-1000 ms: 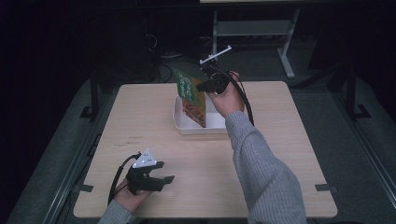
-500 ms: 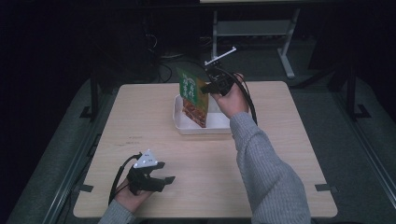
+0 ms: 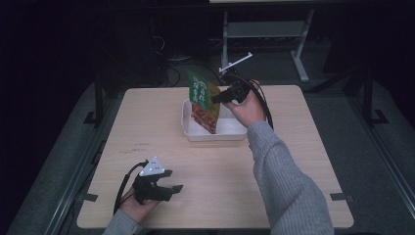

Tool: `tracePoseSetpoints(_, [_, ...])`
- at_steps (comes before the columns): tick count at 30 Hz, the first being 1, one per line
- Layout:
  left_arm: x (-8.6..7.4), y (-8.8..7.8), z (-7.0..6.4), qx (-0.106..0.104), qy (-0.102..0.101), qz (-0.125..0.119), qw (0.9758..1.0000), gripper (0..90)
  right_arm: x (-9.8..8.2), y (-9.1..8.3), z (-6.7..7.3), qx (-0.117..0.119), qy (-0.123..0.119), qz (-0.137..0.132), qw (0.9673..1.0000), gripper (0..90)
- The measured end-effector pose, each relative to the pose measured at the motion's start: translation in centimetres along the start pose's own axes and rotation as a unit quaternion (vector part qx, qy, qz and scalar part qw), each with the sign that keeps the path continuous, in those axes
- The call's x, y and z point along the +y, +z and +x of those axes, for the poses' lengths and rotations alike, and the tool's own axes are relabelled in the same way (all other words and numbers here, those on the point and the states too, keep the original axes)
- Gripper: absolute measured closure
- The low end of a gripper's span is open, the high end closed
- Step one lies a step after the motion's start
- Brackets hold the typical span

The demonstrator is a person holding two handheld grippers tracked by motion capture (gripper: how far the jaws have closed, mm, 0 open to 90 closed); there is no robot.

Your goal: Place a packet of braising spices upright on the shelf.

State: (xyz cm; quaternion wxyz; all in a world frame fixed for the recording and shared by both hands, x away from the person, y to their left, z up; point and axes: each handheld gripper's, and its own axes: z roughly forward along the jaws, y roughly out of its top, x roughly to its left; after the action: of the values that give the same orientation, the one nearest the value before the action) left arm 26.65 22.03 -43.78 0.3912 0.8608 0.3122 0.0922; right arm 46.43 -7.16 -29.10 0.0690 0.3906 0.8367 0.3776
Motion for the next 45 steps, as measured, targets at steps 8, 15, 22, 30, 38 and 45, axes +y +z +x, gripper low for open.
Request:
tracePoseSetpoints(8, [0.0, 0.0, 0.0, 0.003, -0.001, -0.001, 1.0, 30.6, -1.1, -0.9, -0.6, 0.019, 0.014, 0.0, 0.9997, 58.6])
tracePoseSetpoints(15, [0.0, -0.1, 0.1, 0.006, -0.002, -0.001, 1.0, 30.0, -2.2, -1.5, -1.2, 0.034, 0.023, 0.001, 0.9992, 56.8])
tracePoseSetpoints(22, [-0.1, -0.1, 0.1, 0.009, 0.0, 0.001, 1.0, 29.7, -3.3, -1.9, -1.4, 0.04, 0.024, 0.005, 0.9989, 54.3])
tracePoseSetpoints(30, [-0.1, -0.1, 0.1, 0.009, -0.002, 0.003, 1.0, 29.5, -4.4, -2.6, -1.7, 0.046, 0.023, 0.003, 0.9987, 52.5])
tracePoseSetpoints(38, [-0.1, 0.0, 0.1, 0.009, -0.002, 0.006, 0.9999, 29.2, -5.8, -3.4, -2.1, 0.051, 0.029, -0.006, 0.9982, 51.3])
tracePoseSetpoints(45, [-0.1, 0.2, 0.0, 0.009, 0.003, 0.009, 0.9999, 28.9, -7.3, -4.1, -2.4, 0.053, 0.031, -0.003, 0.9981, 50.4])
